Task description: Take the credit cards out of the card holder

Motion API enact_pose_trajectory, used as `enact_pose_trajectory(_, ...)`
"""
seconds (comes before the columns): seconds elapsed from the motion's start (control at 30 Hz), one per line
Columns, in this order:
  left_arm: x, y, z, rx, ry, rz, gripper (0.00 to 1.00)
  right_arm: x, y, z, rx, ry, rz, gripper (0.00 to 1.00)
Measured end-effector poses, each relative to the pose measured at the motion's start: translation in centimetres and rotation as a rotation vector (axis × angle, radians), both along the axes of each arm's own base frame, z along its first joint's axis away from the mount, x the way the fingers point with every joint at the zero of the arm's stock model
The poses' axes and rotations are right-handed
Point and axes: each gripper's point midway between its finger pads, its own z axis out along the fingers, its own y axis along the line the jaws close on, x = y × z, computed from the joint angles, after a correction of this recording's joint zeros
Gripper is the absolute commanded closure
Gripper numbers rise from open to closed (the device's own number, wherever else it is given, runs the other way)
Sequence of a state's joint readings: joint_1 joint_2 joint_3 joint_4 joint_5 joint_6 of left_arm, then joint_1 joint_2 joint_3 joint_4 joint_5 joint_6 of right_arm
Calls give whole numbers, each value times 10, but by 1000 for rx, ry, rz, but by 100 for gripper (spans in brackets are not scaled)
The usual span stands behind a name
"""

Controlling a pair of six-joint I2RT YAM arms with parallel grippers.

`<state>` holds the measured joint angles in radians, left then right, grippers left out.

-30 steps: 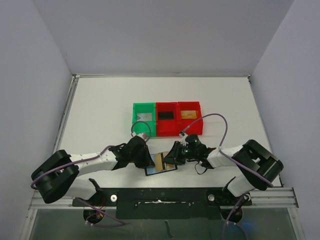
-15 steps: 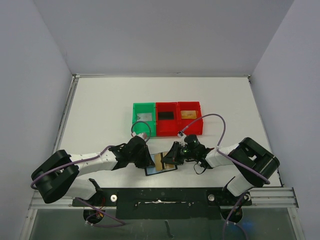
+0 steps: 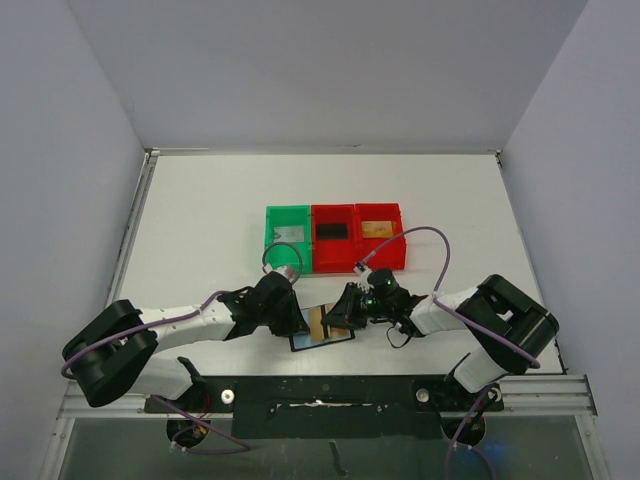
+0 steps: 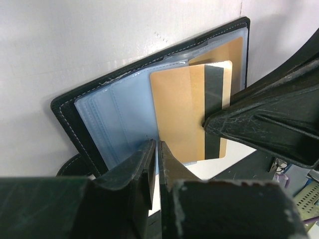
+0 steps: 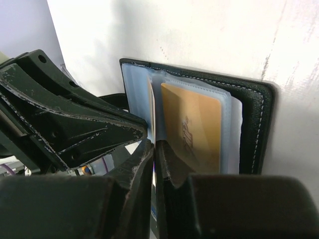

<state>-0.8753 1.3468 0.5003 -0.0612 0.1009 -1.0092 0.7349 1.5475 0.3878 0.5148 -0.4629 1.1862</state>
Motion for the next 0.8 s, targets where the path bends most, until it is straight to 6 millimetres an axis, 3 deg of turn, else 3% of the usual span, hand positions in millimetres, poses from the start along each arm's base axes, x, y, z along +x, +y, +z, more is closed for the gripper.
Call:
enact_pose_trajectory(0.2, 1, 4, 0, 15, -8, 9, 93, 1, -7, 0, -26, -7, -8, 99)
enact_pose_trajectory(0.47, 1, 13, 1, 59, -23, 10, 91, 9, -29, 29, -32, -97, -32, 99)
enact_pose_trajectory(0.57, 0, 17, 3, 76, -25, 11, 85, 11, -36, 38, -34, -124, -40, 100)
enact_pose_trajectory(0.67, 1, 19, 9, 92, -34, 5, 72, 12, -42, 40, -52, -129, -51, 100)
enact_pose_trajectory(0.8, 7, 4, 34, 17, -73, -16, 64, 14, -51, 41, -89, -142, -82, 100)
